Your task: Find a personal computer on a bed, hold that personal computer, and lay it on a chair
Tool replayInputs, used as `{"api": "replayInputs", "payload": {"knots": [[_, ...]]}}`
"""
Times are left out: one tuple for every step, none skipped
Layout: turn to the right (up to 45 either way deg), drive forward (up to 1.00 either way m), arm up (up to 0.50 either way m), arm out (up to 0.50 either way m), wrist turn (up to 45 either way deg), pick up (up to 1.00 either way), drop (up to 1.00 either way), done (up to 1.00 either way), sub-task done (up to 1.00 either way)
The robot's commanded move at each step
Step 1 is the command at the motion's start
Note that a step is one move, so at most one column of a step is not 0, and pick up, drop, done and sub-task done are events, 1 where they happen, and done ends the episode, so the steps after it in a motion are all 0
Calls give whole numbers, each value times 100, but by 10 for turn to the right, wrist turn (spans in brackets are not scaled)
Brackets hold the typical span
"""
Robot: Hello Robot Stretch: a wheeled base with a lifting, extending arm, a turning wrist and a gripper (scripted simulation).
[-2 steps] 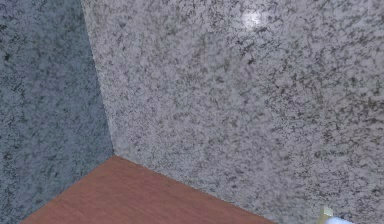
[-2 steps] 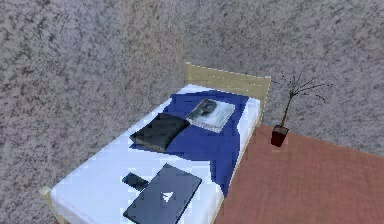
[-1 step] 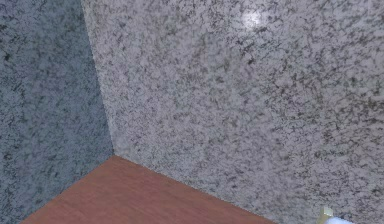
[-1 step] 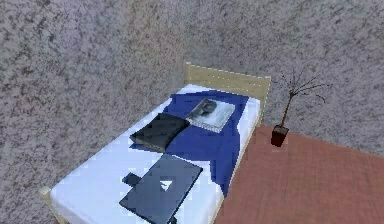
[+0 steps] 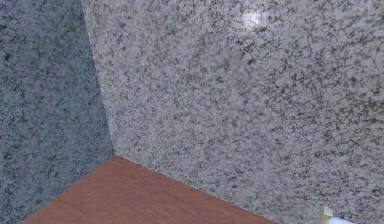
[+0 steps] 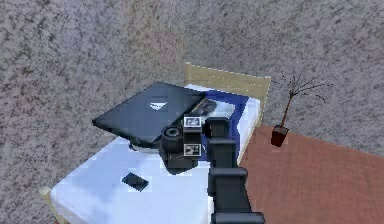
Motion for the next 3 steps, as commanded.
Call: {"api": "replayInputs", "payload": {"knots": [[0, 0, 8, 0, 0, 0, 0, 0, 0], [0, 0, 0, 0, -450, 0, 0, 0, 0], [0, 0, 0, 0, -450, 0, 0, 0, 0]]}}
